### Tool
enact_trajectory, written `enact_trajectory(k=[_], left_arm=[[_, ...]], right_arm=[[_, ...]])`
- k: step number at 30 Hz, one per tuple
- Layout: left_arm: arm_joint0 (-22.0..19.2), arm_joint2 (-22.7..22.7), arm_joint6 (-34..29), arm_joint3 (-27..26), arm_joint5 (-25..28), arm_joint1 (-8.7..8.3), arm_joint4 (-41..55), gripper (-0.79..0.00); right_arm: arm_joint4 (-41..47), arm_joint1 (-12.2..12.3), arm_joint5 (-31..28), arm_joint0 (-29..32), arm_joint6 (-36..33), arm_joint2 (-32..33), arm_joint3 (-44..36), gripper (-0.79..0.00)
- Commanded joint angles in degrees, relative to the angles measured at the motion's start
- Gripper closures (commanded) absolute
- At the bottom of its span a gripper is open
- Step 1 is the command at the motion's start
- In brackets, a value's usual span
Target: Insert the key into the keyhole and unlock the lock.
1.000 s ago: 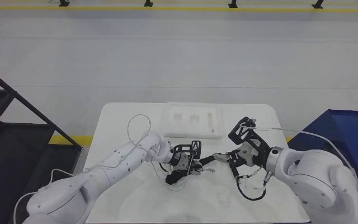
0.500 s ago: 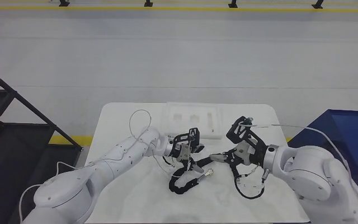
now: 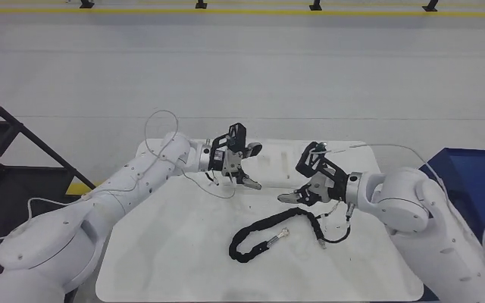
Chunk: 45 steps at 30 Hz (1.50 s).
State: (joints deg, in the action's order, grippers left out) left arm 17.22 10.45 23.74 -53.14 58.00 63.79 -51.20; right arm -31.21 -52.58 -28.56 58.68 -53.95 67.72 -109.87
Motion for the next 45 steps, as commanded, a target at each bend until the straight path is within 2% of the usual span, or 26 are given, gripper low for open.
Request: enact_trajectory(k=[1,5,10,19,24,28,45], left_arm=[[-1.48,0.25,0.03,-0.67,0.00,-1.13,0.33,-0.785],[-4.22,0.35,-1.09,-1.95,0.00,-3.03,2.56,-0.785],[-7.76,-0.58,-4.74,-2.03,0.00,-4.51,6.99,-0.785],[-13.33,-0.71,-13.59,-3.95,0.00,-7.38,16.86,-0.785],[-14.35,-0.71,-17.65,-4.68,0.00,-8.63,22.50,-0.785],[-13.74,-0.71,-18.84,-4.97,0.00,-9.00,25.17,-0.785],[-13.74,-0.71,-18.84,-4.97,0.00,-9.00,25.16,-0.784]], right_arm=[[1.50,-0.19,-3.28,-2.90,0.69,-0.46,3.04,-0.785],[4.31,-0.65,-8.89,-9.06,1.01,-1.69,9.14,-0.785],[7.99,-1.26,-13.80,-15.95,1.33,-3.46,16.05,-0.785],[13.91,-1.95,-16.95,-24.79,-2.50,-6.83,23.06,-0.785],[16.64,-2.09,-18.15,-27.38,-2.91,-7.77,26.07,-0.785],[20.17,-2.47,-20.17,-28.40,0.12,-8.56,28.11,-0.785],[20.16,-2.47,-20.17,-28.40,0.11,-8.56,28.11,-0.785]])
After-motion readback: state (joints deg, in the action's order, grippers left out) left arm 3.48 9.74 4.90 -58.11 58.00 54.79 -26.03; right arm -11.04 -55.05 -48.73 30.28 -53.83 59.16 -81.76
